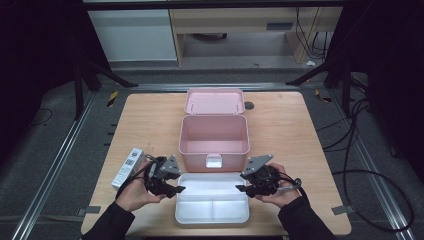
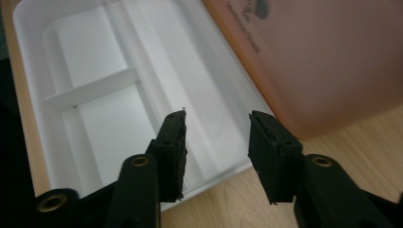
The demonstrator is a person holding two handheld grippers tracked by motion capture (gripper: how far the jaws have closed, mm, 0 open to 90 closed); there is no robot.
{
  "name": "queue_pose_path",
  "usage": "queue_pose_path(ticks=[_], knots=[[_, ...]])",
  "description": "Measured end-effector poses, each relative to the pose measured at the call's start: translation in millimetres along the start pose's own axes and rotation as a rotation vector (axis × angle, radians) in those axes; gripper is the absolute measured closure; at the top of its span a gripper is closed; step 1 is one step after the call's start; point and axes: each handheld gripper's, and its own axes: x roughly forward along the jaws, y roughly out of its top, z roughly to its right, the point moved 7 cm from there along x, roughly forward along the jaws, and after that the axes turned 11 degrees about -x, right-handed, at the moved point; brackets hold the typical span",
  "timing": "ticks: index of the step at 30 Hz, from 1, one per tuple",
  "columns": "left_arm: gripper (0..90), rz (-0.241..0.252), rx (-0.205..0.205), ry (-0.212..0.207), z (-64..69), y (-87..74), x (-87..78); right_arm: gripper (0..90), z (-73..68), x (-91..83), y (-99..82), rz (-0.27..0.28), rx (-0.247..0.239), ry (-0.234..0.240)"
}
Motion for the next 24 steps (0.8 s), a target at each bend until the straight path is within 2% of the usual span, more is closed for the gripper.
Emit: queue_pose_path(ticks=[1,5,8,9,11,12,16,18,22,24], knots=[[47.8,0.038,-0.044,0.021,-5.2,2.1,-5.4,54.6,1.8,-2.3,-1.6,0.006,0.010,-0.015],[38.1,0.141,-0.149,0.099,-23.9,6.7,-24.9,46.9,14.7,-11.7,-13.9,0.017,0.091,-0.088],[35.3,0.193,-0.230,0.150,-38.2,7.5,-40.5,43.1,29.5,-18.6,-25.2,0.010,0.145,-0.162],[34.5,0.225,-0.260,0.183,-45.6,6.6,-50.1,42.1,32.3,-20.2,-27.3,0.012,0.162,-0.179],[32.0,0.259,-0.301,0.237,-55.3,2.8,-62.2,39.8,41.0,-24.6,-34.3,0.023,0.214,-0.223],[31.1,0.267,-0.311,0.252,-58.7,0.7,-65.9,38.4,45.6,-26.8,-38.2,0.032,0.245,-0.242],[27.7,0.288,-0.368,0.294,-76.3,-15.2,-81.3,36.2,56.8,-31.4,-48.6,0.041,0.313,-0.295],[26.5,0.279,-0.388,0.326,-86.6,-25.6,-87.5,34.9,62.8,-33.2,-54.1,0.044,0.344,-0.328],[24.4,0.265,-0.470,0.341,-105.7,-43.7,-92.3,34.0,68.8,-32.7,-60.2,0.038,0.371,-0.349],[23.5,0.254,-0.500,0.326,-111.8,-50.4,-89.9,34.0,69.9,-31.1,-62.4,0.030,0.373,-0.354]])
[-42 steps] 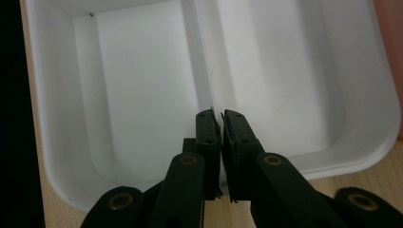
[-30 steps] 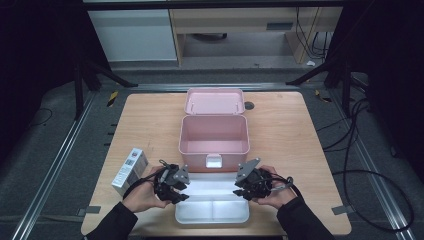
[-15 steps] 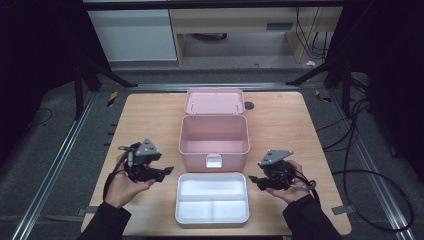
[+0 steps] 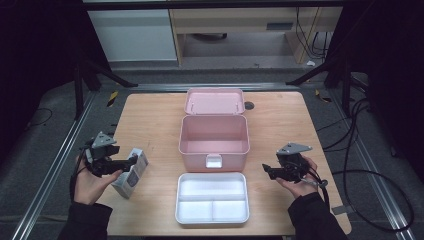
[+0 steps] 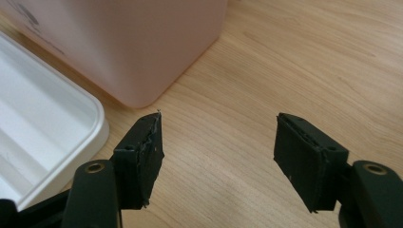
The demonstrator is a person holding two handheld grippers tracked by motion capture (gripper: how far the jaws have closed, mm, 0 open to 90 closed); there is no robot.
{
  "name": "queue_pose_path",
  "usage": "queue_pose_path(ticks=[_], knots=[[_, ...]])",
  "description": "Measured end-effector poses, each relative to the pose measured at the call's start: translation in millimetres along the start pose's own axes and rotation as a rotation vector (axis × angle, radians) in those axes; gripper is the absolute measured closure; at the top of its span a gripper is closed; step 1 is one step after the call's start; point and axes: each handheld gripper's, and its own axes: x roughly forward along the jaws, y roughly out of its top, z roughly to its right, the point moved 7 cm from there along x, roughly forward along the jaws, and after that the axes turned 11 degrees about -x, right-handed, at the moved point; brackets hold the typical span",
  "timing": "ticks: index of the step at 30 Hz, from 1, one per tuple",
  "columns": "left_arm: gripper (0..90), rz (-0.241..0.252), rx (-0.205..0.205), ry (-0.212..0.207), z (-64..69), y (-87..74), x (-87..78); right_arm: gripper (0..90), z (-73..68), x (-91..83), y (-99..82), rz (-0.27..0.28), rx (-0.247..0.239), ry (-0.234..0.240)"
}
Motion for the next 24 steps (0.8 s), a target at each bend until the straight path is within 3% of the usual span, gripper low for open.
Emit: queue_pose_path(ticks=[6,11,14,24], knots=[[21.2,-0.090,-0.006,0.014,-8.1,-13.0,16.8,33.4,2.5,4.3,-5.0,-0.024,0.001,-0.011],[21.2,-0.132,-0.009,0.016,-10.6,-19.9,25.9,33.5,5.8,5.9,-8.2,-0.034,0.002,-0.013],[21.7,-0.162,-0.011,-0.006,-8.7,-23.8,31.1,33.5,6.5,7.7,-10.0,-0.041,0.008,-0.014],[33.4,-0.268,-0.006,0.040,-11.2,-31.6,41.1,33.4,8.0,10.5,-12.3,-0.060,0.007,-0.014]])
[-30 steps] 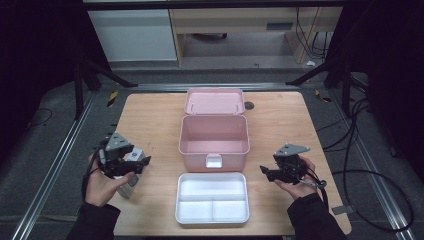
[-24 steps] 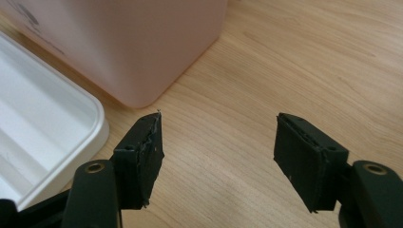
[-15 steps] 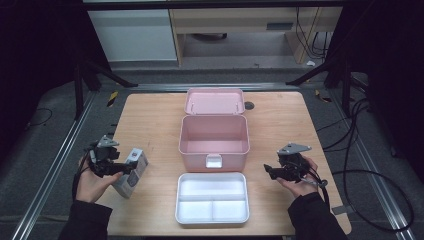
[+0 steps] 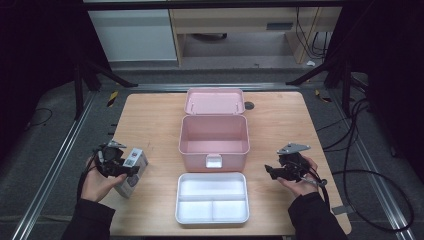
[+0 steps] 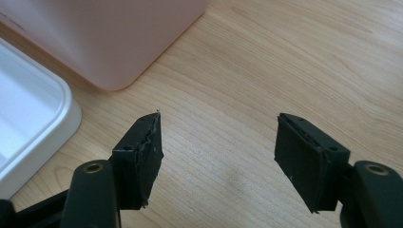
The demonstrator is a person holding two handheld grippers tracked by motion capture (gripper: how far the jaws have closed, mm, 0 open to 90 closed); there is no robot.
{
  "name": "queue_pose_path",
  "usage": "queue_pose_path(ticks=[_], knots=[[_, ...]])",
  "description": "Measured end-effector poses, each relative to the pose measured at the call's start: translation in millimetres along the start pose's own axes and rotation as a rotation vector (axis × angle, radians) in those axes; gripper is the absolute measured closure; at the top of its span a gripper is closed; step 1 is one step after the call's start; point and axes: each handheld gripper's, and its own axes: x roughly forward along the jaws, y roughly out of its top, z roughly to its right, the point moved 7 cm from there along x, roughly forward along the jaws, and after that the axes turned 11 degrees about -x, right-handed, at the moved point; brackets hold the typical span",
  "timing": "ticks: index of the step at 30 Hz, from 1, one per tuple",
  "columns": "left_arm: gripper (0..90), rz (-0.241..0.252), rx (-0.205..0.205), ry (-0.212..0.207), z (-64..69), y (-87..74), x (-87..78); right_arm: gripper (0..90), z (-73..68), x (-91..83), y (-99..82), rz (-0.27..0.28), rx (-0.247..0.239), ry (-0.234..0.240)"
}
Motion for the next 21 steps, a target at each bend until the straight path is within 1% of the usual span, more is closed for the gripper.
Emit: queue_pose_path(ticks=[3,5,7,9,11,13,15,17,19,21], knots=[[34.7,-0.022,-0.010,-0.005,-0.1,-0.9,4.0,33.2,-0.5,0.6,0.0,-0.004,-0.004,0.005],[35.1,-0.038,-0.007,-0.008,-0.7,-1.7,5.9,33.2,-0.8,1.0,-0.1,-0.009,-0.005,0.009],[36.7,-0.040,-0.009,-0.010,-0.7,-1.5,8.1,33.2,-0.8,2.0,0.1,-0.008,-0.011,0.008],[38.3,-0.062,0.000,-0.007,-0.7,-1.9,10.5,33.3,-1.2,2.6,0.4,-0.009,-0.009,0.009],[39.7,-0.080,-0.002,-0.003,-0.6,-2.4,13.8,33.3,-1.8,3.3,0.6,-0.015,-0.012,0.009],[41.9,-0.101,-0.005,0.000,-0.9,-2.8,16.9,33.2,-2.4,3.9,0.6,-0.017,-0.017,0.015],[44.1,-0.118,0.001,-0.003,-0.2,-3.0,19.0,33.2,-2.6,4.1,0.1,-0.020,-0.015,0.015],[46.7,-0.129,-0.001,0.004,0.0,-2.8,18.9,33.1,-2.5,4.2,-0.3,-0.023,-0.018,0.014],[53.1,-0.139,0.002,0.013,-0.2,-2.5,19.0,33.1,-2.6,4.2,-0.5,-0.026,-0.020,0.015],[54.8,-0.141,-0.005,0.019,-0.5,-2.0,18.9,33.0,-3.1,4.3,-0.8,-0.032,-0.026,0.019]])
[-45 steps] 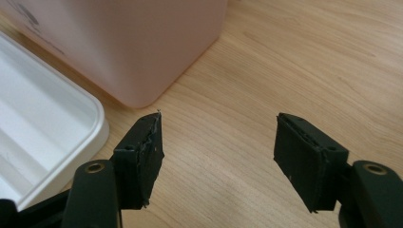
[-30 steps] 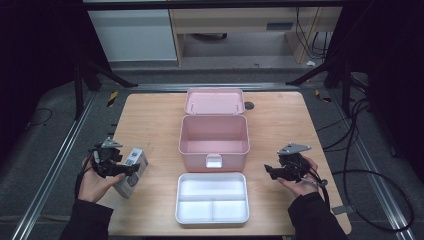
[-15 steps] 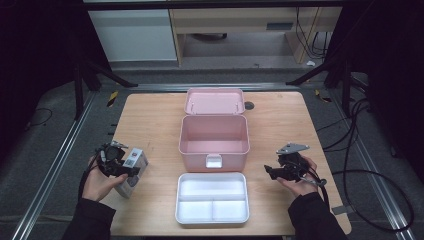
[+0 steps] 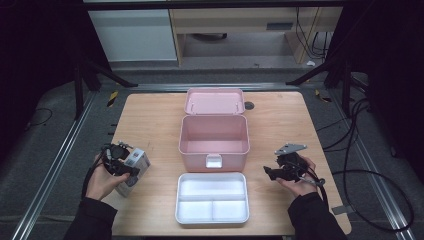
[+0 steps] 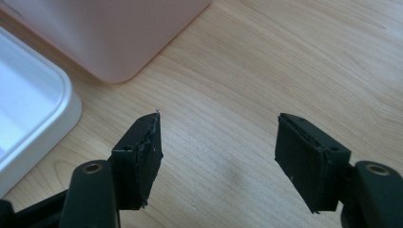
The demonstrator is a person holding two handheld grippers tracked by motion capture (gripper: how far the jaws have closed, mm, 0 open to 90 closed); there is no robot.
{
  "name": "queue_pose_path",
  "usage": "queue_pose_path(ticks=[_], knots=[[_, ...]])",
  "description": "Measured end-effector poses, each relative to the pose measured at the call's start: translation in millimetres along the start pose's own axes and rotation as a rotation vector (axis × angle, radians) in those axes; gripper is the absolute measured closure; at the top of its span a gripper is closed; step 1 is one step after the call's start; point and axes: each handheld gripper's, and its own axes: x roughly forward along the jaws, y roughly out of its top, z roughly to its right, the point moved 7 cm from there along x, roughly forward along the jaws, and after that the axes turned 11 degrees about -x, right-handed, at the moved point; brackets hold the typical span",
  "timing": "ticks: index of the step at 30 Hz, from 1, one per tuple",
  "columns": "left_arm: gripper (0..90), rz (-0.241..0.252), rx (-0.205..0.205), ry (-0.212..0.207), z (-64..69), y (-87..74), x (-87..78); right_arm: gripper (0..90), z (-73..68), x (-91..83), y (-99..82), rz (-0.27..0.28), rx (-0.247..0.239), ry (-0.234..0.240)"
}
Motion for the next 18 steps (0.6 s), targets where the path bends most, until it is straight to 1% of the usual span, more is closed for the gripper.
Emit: queue_pose_path(ticks=[5,8,9,11,15,18], knots=[[55.8,0.009,-0.007,-0.011,0.2,1.0,-3.2,32.9,-0.4,0.4,0.0,-0.003,-0.002,0.003],[55.8,0.029,0.001,-0.006,2.4,3.2,-12.2,33.2,1.6,1.0,-1.1,-0.009,0.001,-0.003],[55.8,0.041,0.010,-0.005,3.6,4.5,-15.9,33.2,1.8,1.0,-1.3,-0.009,0.003,-0.004],[55.8,0.059,0.011,-0.013,8.1,6.8,-23.8,33.4,2.5,0.6,-1.7,-0.008,0.003,-0.008],[55.9,0.101,0.043,-0.033,19.5,13.1,-38.9,33.6,2.7,-0.7,-1.7,-0.005,0.008,-0.011],[55.9,0.144,0.065,-0.056,29.3,19.6,-52.5,35.3,3.0,-2.1,-1.0,-0.001,0.010,-0.015]])
